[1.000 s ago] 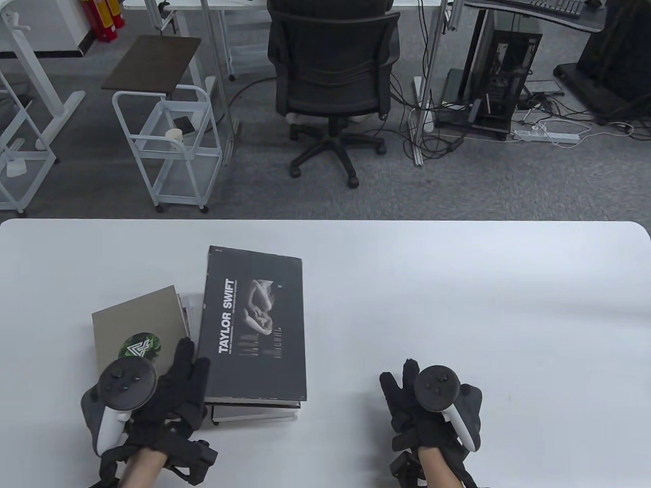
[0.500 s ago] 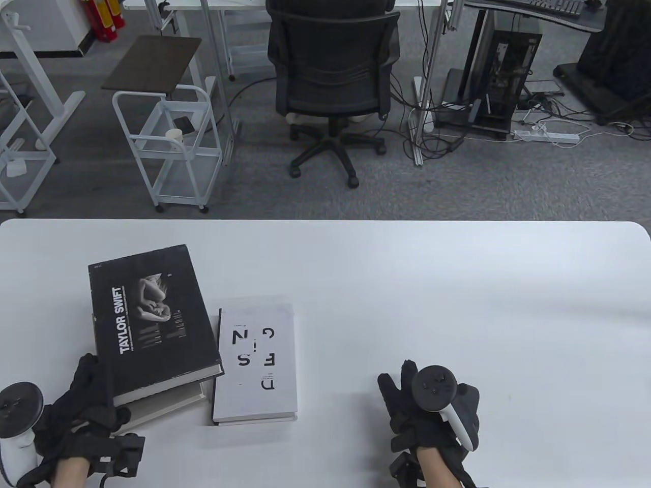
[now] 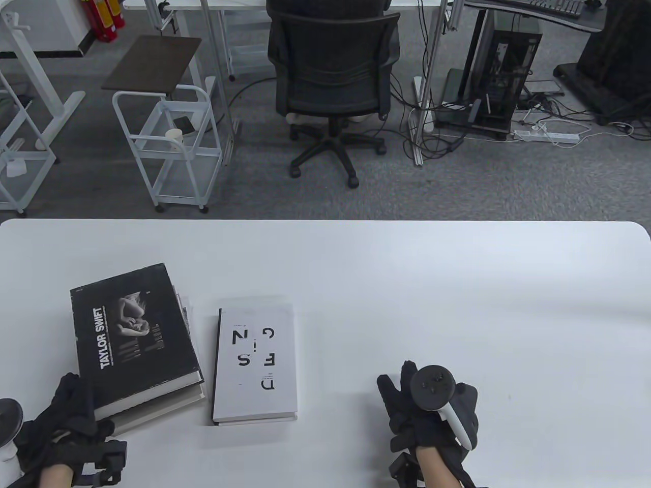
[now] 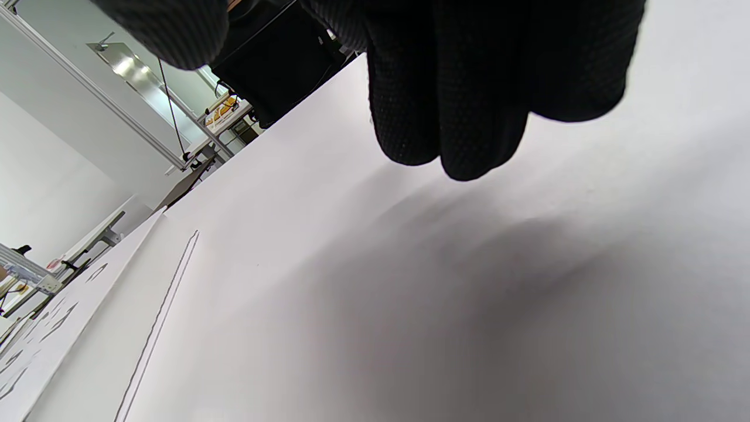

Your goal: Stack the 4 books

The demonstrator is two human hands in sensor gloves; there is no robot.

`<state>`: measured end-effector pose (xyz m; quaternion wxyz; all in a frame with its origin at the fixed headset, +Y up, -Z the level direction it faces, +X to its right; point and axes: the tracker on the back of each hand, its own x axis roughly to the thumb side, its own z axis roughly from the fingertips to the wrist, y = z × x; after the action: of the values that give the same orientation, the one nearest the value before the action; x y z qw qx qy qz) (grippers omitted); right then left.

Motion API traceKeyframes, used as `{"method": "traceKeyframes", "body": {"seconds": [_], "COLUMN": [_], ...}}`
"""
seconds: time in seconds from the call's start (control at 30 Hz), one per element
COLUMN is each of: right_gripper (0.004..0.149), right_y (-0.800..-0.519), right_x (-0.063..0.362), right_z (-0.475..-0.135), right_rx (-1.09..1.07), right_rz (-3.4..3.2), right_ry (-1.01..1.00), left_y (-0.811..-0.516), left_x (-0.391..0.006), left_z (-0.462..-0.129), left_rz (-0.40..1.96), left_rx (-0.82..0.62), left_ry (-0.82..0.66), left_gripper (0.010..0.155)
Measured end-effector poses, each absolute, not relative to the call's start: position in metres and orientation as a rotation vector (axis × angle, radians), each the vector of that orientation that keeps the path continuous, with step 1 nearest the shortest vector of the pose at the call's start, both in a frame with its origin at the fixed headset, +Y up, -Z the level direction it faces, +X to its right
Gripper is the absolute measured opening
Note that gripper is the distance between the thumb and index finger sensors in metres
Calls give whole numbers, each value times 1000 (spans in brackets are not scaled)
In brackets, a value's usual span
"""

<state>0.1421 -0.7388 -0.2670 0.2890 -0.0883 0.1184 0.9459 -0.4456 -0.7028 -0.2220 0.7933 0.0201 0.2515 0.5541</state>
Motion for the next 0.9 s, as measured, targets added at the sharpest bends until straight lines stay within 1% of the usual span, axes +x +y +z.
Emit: {"method": "traceKeyframes", "body": {"seconds": [0.2,0.4,0.7,0.9], "right_gripper": [78,78,77,77], "right_y": [-738,-738,-739,-739], "right_x": [140,135,134,133], "right_z": [-267,-268,-268,-268], "right_rx": [-218,-192,-180,-172], "right_rz": [2535,2553,2553,2547], "right_ry": [322,335,339,340], "left_y": [-713,-715,-716,-721], "left_x": [-449,-449,-447,-446], "left_z": [-218,-214,-209,-203], "left_rz": [1173,1157,1146,1125], "left_rx": [-9,-40,-51,-84], "left_ry": [610,638,648,656], "left_gripper": [66,65,64,65]}}
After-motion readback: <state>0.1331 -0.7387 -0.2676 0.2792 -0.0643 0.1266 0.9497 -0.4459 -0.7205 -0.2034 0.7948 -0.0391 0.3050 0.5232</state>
